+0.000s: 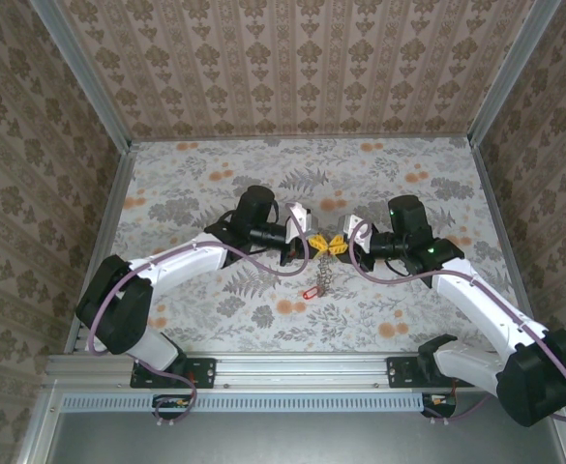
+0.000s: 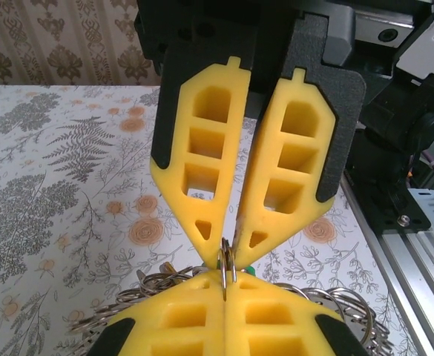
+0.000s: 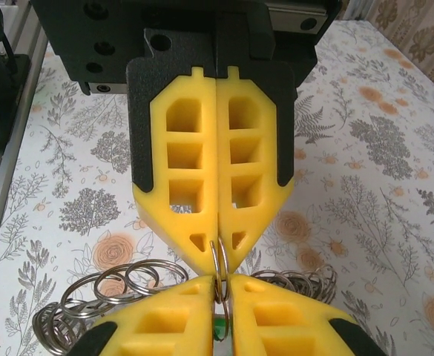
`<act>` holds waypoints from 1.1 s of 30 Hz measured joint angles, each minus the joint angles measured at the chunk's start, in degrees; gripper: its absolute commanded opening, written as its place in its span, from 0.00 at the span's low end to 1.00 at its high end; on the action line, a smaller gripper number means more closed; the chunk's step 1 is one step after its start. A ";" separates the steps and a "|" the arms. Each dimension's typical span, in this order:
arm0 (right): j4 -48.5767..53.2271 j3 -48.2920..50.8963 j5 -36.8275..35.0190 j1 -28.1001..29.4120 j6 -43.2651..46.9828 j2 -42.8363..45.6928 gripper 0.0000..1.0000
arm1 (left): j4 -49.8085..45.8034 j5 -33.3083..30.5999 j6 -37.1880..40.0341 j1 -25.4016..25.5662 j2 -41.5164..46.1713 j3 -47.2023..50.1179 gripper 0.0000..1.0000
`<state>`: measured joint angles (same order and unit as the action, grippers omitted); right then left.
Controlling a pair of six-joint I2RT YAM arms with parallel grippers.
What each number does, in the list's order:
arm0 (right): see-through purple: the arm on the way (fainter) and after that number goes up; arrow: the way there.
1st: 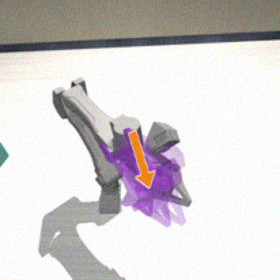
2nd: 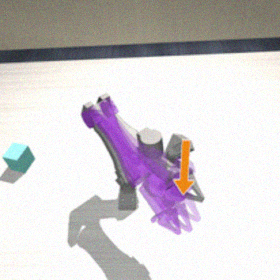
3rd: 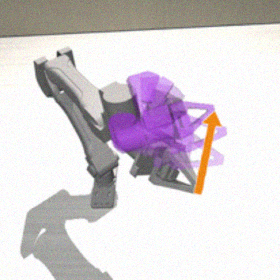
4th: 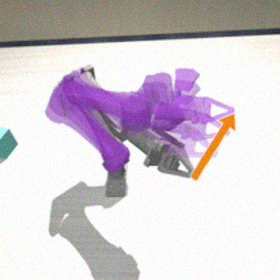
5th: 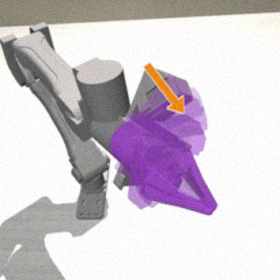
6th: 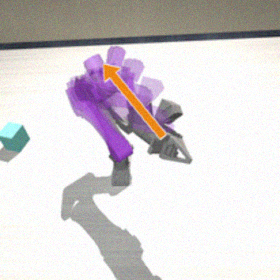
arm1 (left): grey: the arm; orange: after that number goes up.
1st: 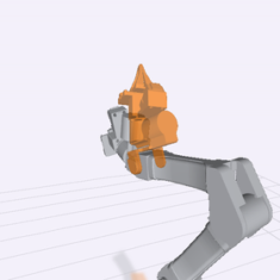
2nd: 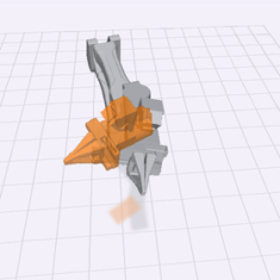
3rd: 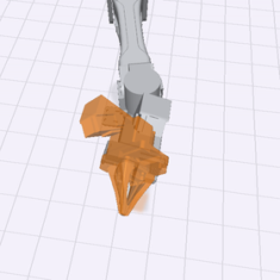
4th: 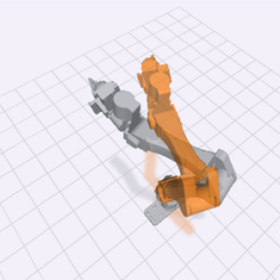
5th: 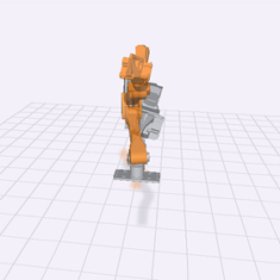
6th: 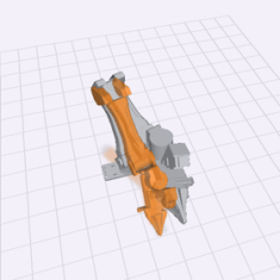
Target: Put the keys on the keyring
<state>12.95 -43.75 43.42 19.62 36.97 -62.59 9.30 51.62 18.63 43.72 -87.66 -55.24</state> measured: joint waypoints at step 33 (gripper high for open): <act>7.48 -4.33 -1.90 1.31 1.18 -1.18 0.00 | -12.41 -5.40 7.98 1.27 0.50 -4.48 0.10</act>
<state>20.43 -48.07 41.52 20.93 38.15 -63.77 -3.11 46.22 26.61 44.99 -87.15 -59.72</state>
